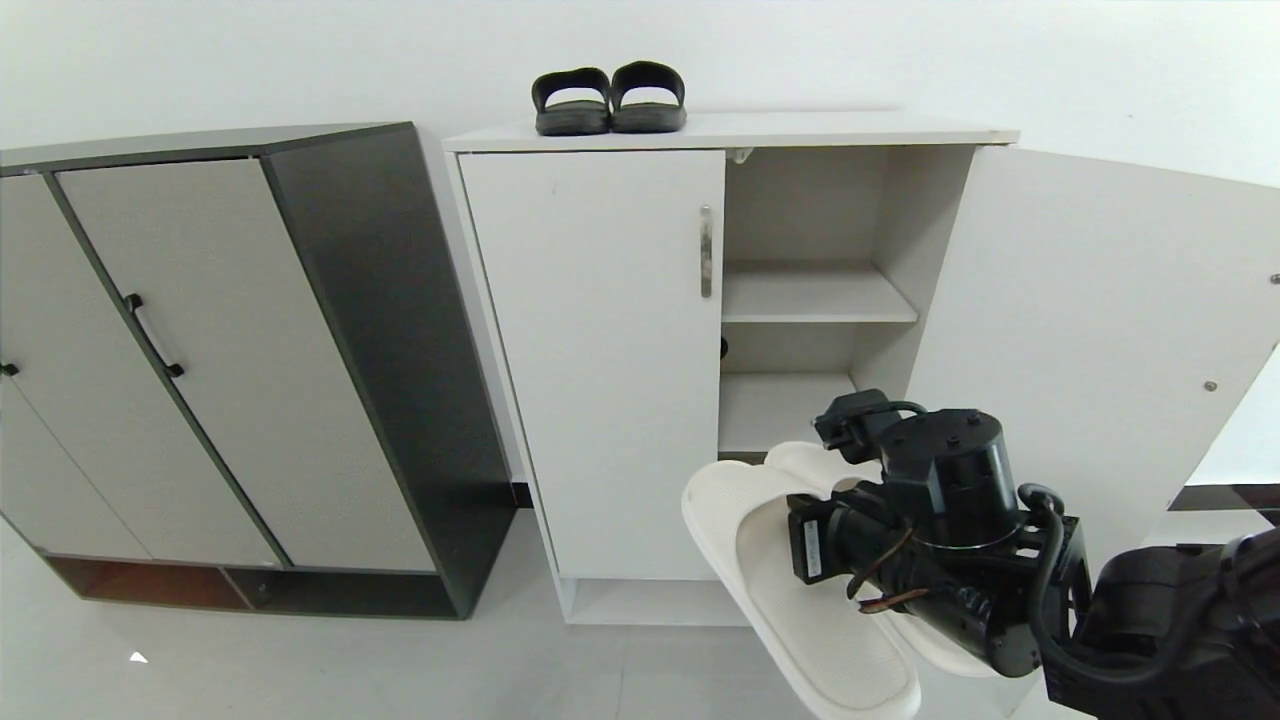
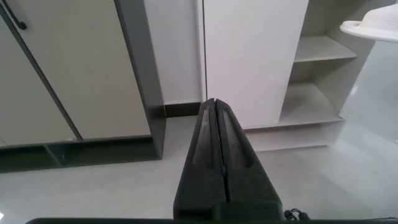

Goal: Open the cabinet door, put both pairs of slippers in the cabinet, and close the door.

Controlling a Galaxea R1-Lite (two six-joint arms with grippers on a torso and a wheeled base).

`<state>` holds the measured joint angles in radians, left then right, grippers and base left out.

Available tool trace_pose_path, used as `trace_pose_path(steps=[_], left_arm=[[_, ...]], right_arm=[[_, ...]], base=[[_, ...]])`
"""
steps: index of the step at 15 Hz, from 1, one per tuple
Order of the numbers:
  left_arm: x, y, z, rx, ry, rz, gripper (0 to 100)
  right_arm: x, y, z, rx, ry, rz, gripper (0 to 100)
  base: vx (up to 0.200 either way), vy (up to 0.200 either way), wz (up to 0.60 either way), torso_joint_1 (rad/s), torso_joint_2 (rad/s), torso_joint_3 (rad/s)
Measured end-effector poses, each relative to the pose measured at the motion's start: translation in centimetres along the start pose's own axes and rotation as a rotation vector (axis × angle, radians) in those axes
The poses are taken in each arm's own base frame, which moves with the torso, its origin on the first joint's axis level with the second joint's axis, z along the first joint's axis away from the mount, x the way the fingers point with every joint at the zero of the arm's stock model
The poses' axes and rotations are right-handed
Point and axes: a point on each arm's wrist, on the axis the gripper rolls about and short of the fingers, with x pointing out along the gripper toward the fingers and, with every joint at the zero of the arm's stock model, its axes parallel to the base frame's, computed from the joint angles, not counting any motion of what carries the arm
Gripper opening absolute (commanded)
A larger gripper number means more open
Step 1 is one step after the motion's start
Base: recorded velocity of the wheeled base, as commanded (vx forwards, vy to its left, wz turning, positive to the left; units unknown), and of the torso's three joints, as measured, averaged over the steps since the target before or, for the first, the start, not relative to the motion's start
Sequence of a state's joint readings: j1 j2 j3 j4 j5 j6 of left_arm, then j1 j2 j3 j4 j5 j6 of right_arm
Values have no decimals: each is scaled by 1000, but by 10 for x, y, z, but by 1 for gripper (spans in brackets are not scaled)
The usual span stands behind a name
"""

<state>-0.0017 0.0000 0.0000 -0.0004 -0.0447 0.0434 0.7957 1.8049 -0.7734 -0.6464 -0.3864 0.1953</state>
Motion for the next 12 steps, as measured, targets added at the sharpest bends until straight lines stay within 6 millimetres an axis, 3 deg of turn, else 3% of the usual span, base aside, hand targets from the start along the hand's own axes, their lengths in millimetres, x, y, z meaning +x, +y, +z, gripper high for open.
trace_pose_path(steps=[4,11,12], left_arm=[[0,0,0,-8,-1,3,0],[0,0,0,-7,-1,4,0],[0,0,0,-7,-1,4,0]], right_arm=[[7,10,2,17,-58,-52,0],[38,21,-9,54,-82,-140,0],[42,22,-12,52,-75,-140,0]], base=[[0,0,0,0,0,0],[0,-200,0,4,4,2],[0,0,0,0,0,0]])
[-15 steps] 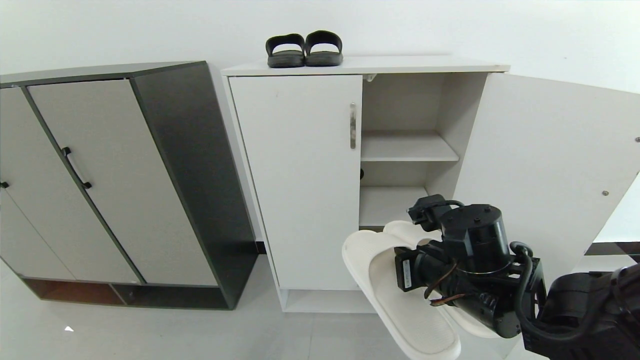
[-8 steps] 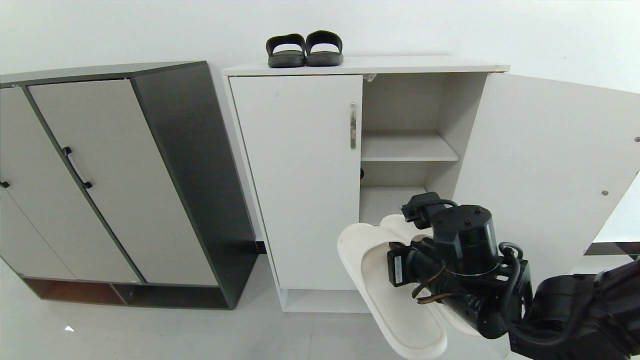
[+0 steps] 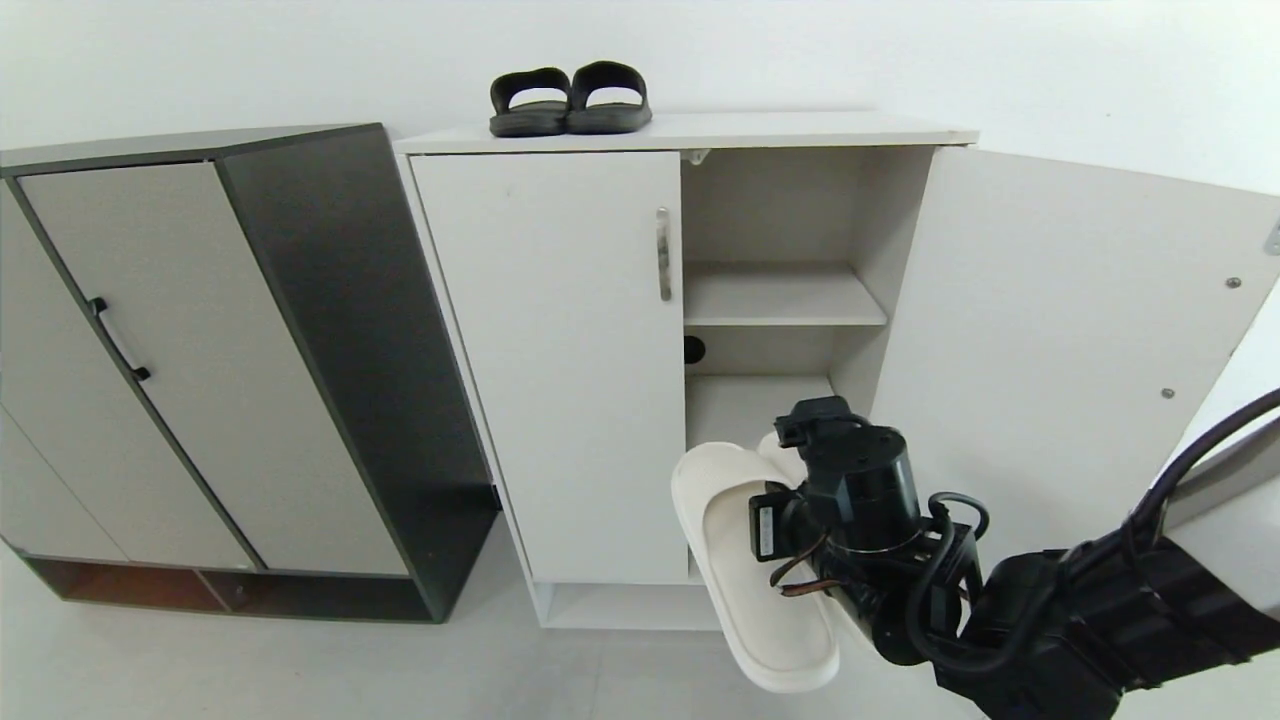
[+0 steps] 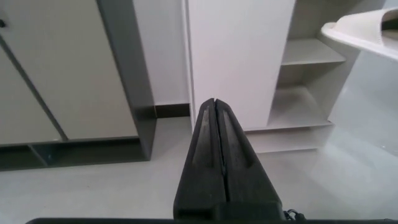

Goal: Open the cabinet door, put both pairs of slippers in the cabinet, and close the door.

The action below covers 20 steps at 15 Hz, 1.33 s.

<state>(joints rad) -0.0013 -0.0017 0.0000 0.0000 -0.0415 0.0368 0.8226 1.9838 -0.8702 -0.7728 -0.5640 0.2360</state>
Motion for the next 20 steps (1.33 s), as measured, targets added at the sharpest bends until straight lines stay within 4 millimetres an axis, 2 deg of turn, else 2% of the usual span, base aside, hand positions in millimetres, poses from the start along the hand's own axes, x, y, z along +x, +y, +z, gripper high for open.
trace_pose_path(steps=[2,7,10,14,20], left_arm=[[0,0,0,-2,0,0,0],[0,0,0,0,1,0,0],[0,0,0,-2,1,-1,0],[0,0,0,-2,1,-1,0],[0,0,0,0,1,-2,0]], right_arm=[[13,-3,-1,11,-7,-18,0],[71,-2,2,48,-61,-109,0],[91,0,-13,29,-31,-147,0],[103,1,-29,21,-16,-157,0],[114,1,-38,26,-43,-176,0]], base=[[0,0,0,0,0,0],[0,0,0,0,0,0],[0,0,0,0,0,0],[0,0,0,0,0,0],[0,0,0,2,2,-147]])
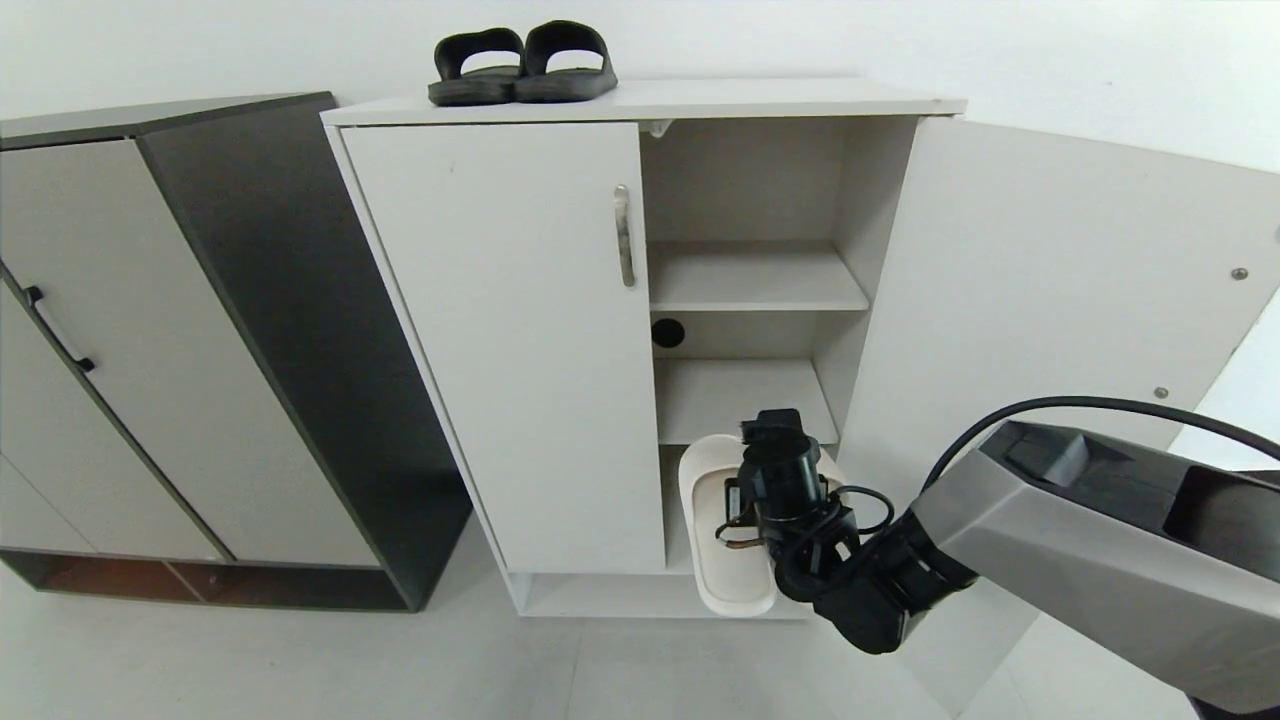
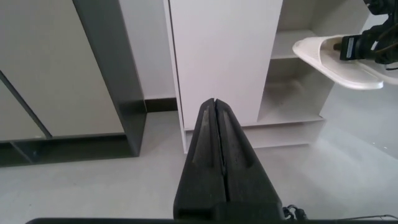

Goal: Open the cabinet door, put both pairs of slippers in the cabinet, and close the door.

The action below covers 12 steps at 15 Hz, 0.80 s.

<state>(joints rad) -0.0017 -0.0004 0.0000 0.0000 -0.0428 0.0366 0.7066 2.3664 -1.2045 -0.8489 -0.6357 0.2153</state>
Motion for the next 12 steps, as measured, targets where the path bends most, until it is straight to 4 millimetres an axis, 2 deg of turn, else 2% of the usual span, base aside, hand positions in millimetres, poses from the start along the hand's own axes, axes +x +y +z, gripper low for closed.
trace_pose_path(steps=[7,9,12], left_arm=[[0,0,0,-1,0,0,0],[0,0,0,0,1,0,0],[0,0,0,0,0,0,0]], right_arm=[[-5,1,14,14,-238,-10,0],[-6,0,15,1,-262,-14,0],[-3,-2,7,-18,-240,-21,0]], base=[[0,0,0,4,3,-186],[0,0,0,4,1,-25],[0,0,0,0,0,0]])
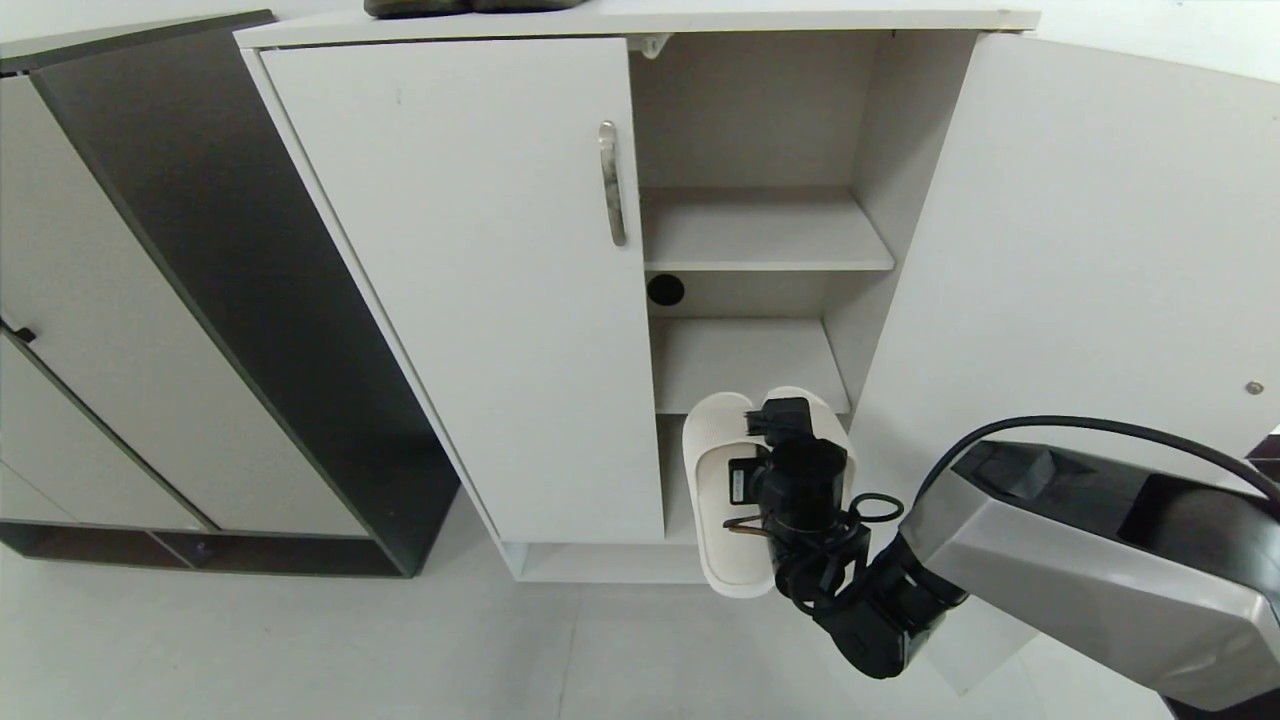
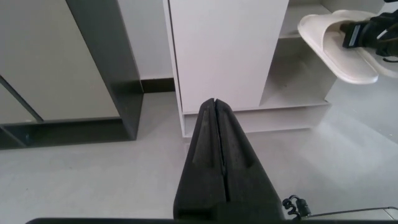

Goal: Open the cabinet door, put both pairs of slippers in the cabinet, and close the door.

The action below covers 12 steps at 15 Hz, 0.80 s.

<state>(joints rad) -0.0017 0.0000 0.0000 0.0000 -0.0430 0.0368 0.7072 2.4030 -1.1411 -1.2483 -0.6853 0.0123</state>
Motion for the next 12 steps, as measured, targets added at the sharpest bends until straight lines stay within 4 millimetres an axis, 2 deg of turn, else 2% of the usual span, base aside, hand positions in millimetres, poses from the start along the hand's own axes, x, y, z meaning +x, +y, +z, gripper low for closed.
trace_pose_path(steps=[4,12], left_arm=[[0,0,0,0,0,0,0],[0,0,0,-1,0,0,0]], right_arm=[[0,0,-7,-15,18,1,0],[-1,-1,-12,-26,28,1,0]], base=[[0,0,0,0,0,0],[200,0,0,1,6,2]])
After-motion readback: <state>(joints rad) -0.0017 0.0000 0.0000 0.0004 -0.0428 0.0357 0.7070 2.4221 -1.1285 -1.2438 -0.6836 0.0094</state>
